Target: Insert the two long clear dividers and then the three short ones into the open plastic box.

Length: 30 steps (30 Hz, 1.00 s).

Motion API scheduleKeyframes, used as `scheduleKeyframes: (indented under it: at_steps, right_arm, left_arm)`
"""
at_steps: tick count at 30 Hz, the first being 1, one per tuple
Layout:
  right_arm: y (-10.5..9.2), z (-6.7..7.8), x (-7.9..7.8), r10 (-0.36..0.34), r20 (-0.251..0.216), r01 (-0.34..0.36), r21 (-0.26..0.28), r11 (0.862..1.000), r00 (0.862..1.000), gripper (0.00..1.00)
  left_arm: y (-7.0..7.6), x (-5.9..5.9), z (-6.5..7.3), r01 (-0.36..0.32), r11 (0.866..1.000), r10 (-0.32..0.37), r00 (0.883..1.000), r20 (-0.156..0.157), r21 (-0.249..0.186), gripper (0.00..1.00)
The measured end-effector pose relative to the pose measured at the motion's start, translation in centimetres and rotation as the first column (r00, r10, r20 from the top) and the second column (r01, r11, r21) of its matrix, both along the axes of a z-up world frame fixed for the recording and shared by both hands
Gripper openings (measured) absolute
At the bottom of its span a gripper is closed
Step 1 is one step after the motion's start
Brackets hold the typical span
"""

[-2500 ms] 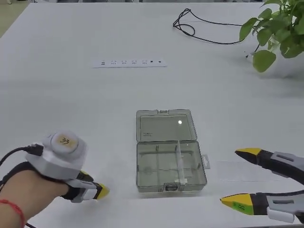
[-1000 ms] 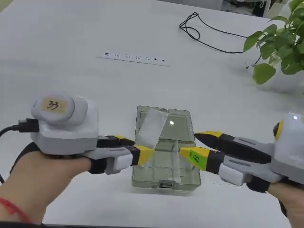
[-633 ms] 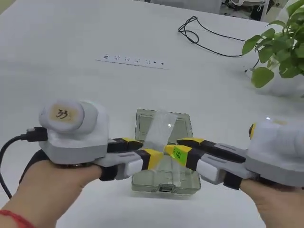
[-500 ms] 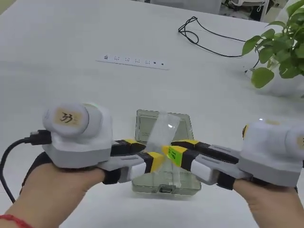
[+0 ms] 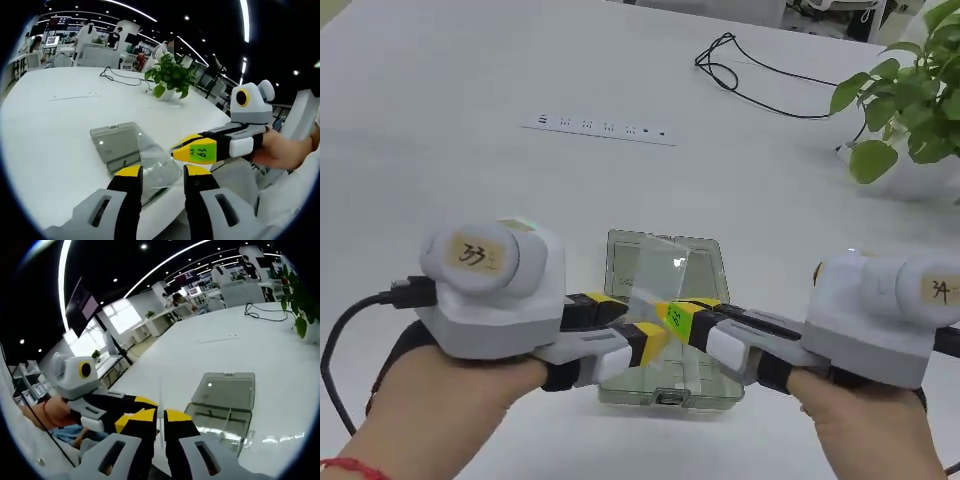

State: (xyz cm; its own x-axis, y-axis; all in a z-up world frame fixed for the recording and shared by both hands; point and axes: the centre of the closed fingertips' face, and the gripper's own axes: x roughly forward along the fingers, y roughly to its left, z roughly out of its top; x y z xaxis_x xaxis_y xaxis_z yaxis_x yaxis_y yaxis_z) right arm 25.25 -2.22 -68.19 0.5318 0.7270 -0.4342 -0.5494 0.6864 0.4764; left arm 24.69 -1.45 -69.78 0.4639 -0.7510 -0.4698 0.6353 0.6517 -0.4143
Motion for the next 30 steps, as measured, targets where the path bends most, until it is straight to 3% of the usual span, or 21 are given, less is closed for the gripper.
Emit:
scheduleKeyframes:
  at_steps: [11,19,30]
  right_arm:
    - [0.1,0.0,0.2,0.006,-0.015,-0.006,-0.002,1.000,1.000,0.06]
    - [0.2,0.2,0.3,0.014,-0.019,-0.014,0.003,1.000,1.000,0.06]
    - [-0.7,0.5,1.6,-0.036,-0.066,0.037,0.005,0.999,0.997,0.06]
  left_arm:
    - [0.1,-0.4,-0.3,0.009,1.000,-0.009,1.000,-0.002,0.006,0.30]
    - [0.7,-0.6,-0.4,0.037,0.999,-0.037,0.999,0.022,0.008,0.33]
    - [3.1,-1.1,-1.3,0.072,0.997,-0.074,0.996,0.055,0.034,0.42]
